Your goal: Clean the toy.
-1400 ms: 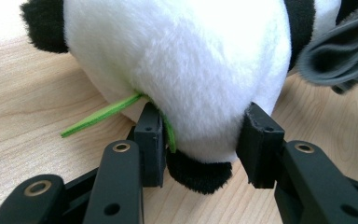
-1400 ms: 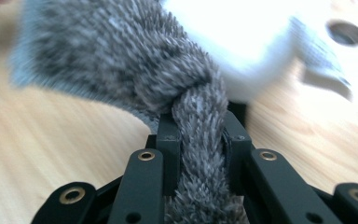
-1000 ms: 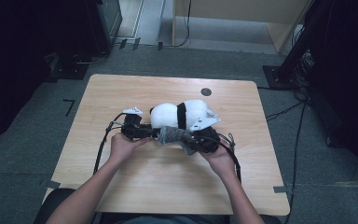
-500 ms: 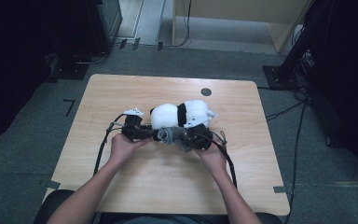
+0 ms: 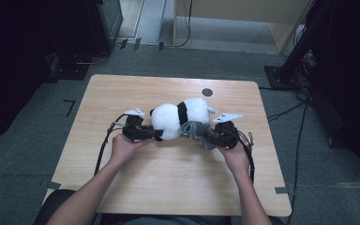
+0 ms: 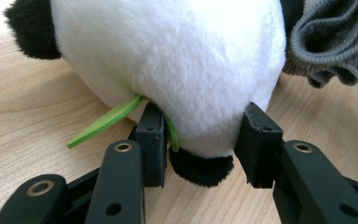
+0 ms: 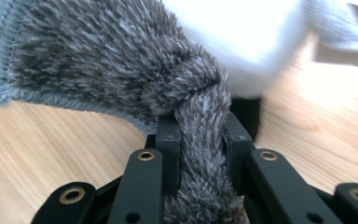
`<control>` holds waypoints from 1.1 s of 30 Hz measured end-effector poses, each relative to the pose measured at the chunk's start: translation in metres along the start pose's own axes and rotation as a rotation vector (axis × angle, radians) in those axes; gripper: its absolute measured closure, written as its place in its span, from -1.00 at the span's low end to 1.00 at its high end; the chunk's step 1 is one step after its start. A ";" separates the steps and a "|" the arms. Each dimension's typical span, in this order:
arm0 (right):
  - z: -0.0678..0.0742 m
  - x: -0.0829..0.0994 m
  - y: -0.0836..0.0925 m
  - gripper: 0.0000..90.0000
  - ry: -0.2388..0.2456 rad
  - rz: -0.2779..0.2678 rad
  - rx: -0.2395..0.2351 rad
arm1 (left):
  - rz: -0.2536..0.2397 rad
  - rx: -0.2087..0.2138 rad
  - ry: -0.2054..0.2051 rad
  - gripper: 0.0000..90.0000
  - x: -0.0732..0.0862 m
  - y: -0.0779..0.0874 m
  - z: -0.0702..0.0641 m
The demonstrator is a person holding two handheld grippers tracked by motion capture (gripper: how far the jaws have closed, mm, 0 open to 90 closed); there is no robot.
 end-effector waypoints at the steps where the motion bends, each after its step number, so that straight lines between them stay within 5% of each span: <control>1: -0.004 0.001 0.002 0.66 -0.013 0.002 0.004 | -0.001 -0.001 0.000 0.30 0.000 0.000 0.000; 15: -0.057 0.020 0.011 0.66 -0.148 -0.001 0.084 | -0.011 0.000 0.003 0.30 -0.001 0.000 0.001; 28: -0.079 0.032 0.003 0.66 -0.203 0.020 0.137 | -0.012 -0.001 0.000 0.30 -0.001 -0.001 0.001; 33: -0.090 0.026 0.023 0.68 -0.227 -0.046 0.185 | -0.011 -0.002 -0.002 0.30 -0.001 0.000 0.001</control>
Point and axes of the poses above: each handheld gripper's, and its own axes: y roughly backward along the jaws, x roughly out of its underside, z roughly to its left, the point moved 7 cm from there along -y, roughly forward along the jaws, and after that the axes turned 10 degrees about -z, right-handed, at the moved point
